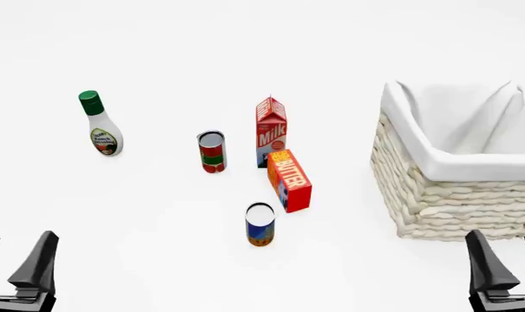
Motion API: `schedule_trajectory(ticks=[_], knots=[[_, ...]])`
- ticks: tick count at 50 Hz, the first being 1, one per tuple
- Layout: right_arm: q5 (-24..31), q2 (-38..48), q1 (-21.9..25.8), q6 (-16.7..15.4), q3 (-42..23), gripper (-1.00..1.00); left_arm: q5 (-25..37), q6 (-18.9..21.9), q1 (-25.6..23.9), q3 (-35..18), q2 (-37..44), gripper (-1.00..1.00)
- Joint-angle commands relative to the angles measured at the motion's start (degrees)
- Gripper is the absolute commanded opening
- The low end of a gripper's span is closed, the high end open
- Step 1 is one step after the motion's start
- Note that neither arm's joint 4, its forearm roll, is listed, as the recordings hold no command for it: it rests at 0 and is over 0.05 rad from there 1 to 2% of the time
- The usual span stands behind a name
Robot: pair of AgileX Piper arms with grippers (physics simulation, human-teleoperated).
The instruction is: Pick the alphabet soup and place it in the basket.
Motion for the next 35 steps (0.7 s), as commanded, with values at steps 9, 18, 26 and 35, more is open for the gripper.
schedule_trajectory(ticks=[9,18,26,35], knots=[[8.5,5.2,2.8,-6.5,-13.0,1.00,0.0,0.0,0.0,0.0,0.0,1.00],[12.5,15.5,7.9,-8.9,-23.2,1.00,0.0,0.0,0.0,0.0,0.0,1.00],[15.4,23.2,12.2,-10.6,-30.1,1.00,0.0,0.0,0.0,0.0,0.0,1.00],[20.4,28.2,17.2,-10.9,-37.0,1.00,0.0,0.0,0.0,0.0,0.0,1.00]])
